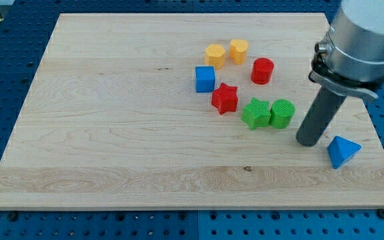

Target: Point your arm at the blue triangle

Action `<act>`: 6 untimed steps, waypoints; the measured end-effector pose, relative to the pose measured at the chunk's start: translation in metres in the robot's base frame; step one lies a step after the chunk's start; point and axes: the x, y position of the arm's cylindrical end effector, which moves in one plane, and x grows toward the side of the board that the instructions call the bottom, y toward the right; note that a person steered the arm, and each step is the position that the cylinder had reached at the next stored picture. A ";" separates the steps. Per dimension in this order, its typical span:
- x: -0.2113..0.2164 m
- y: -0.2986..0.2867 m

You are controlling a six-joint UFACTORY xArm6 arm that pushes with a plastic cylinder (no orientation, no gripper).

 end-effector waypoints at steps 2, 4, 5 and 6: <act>-0.014 0.038; 0.015 0.095; 0.014 0.078; -0.014 0.055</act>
